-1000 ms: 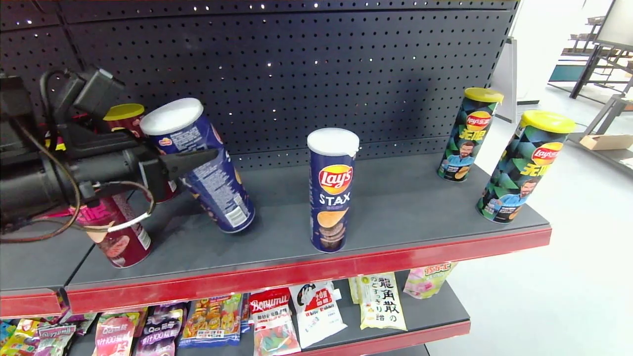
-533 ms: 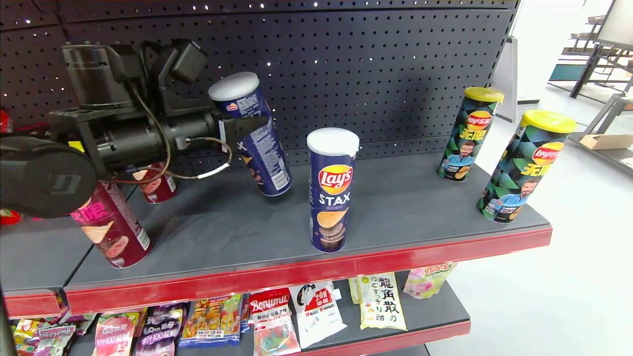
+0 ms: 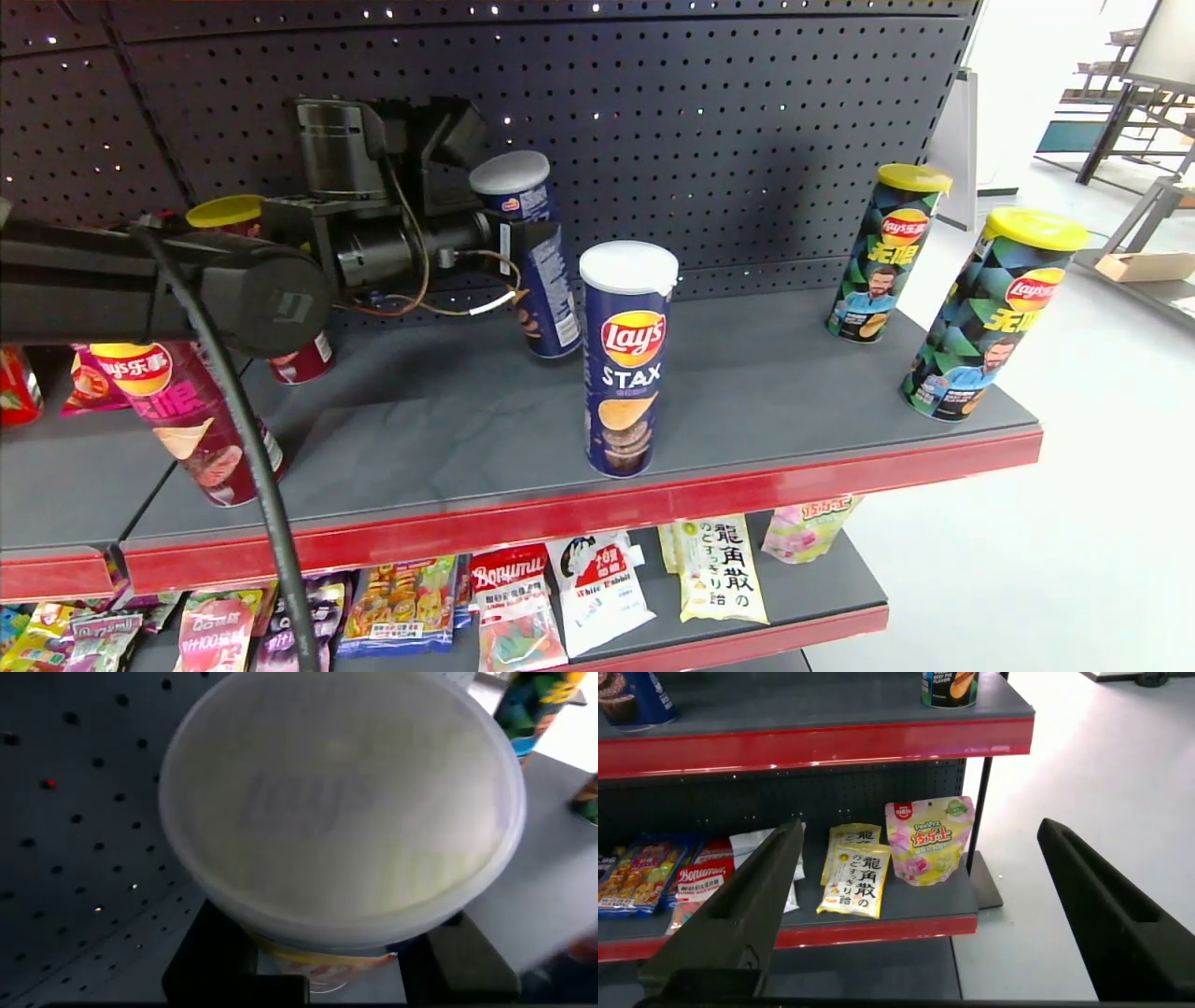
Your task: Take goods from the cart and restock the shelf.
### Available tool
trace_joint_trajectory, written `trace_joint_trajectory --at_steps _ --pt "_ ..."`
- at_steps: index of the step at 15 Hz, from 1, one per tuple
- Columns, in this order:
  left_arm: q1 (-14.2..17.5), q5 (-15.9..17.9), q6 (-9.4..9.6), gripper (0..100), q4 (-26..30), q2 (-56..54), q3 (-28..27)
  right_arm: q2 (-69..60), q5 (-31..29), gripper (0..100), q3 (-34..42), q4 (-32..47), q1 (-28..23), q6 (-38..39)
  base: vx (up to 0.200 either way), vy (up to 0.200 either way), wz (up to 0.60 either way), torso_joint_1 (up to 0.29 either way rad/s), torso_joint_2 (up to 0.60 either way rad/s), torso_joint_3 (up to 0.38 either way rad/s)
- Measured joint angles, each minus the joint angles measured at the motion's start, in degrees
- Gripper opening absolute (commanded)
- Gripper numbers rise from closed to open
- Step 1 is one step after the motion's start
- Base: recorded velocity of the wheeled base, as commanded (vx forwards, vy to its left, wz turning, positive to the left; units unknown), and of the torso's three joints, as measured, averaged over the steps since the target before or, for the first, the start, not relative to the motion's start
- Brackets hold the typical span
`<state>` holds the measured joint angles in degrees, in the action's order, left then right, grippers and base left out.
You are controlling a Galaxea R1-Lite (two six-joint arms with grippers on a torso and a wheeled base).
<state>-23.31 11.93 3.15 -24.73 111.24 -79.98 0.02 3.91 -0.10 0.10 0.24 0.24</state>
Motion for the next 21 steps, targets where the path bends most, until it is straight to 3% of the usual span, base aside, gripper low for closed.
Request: trace_joint_trajectory --at_steps 4,7,21 --pt "-1.8 -4.7 -1.78 0 0.0 3.6 -2.4 0.0 0.0 100 0.0 0.0 0.0 0.0 0.000 0.000 0.00 0.000 0.00 0.000" --pt "-3.4 -8.4 -4.60 0 -0.1 5.4 -3.9 0.0 0.0 100 0.0 0.0 0.0 0.0 0.000 0.000 0.00 0.000 0.00 0.000" --pt "-3.9 -8.4 -4.21 0 0.6 8.5 -7.7 0.0 0.0 100 0.0 0.0 0.0 0.0 0.000 0.000 0.00 0.000 0.00 0.000"
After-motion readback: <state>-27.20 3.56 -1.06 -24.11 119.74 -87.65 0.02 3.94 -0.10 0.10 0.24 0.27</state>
